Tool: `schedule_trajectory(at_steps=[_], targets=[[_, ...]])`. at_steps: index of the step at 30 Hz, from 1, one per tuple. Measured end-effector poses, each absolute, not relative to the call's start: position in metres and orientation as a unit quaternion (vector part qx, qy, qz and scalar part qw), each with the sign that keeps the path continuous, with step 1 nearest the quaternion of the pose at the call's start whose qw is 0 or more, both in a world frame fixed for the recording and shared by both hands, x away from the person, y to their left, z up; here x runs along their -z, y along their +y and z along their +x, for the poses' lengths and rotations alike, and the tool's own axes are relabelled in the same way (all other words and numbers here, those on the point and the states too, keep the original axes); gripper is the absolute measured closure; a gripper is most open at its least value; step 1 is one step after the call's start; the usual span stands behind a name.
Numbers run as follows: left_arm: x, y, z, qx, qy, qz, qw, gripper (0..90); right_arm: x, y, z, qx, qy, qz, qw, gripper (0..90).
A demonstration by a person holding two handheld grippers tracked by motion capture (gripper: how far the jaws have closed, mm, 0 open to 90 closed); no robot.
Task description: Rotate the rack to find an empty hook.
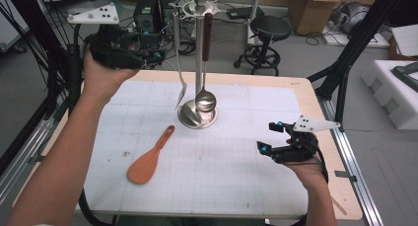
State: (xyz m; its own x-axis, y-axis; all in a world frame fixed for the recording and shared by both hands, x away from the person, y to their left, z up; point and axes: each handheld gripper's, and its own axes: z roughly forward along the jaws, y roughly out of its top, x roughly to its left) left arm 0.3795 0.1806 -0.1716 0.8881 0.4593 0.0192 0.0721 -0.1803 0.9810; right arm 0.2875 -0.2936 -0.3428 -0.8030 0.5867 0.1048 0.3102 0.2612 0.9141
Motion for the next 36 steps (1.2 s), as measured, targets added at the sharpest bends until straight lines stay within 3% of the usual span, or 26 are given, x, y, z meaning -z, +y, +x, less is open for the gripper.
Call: schedule_trajectory(at_steps=[23, 36], targets=[[0.243, 0.199, 0.348, -0.152, 0.194, 0.762, 0.599, 16.2, 0.346, -0.294, 0.289, -0.532, 0.785, 0.29, 0.128, 15.8], [0.303, 0.214, 0.321, -0.139, 0.218, 0.771, 0.581, 8.2, 0.346, -0.294, 0.289, -0.532, 0.785, 0.291, 0.127, 15.9]])
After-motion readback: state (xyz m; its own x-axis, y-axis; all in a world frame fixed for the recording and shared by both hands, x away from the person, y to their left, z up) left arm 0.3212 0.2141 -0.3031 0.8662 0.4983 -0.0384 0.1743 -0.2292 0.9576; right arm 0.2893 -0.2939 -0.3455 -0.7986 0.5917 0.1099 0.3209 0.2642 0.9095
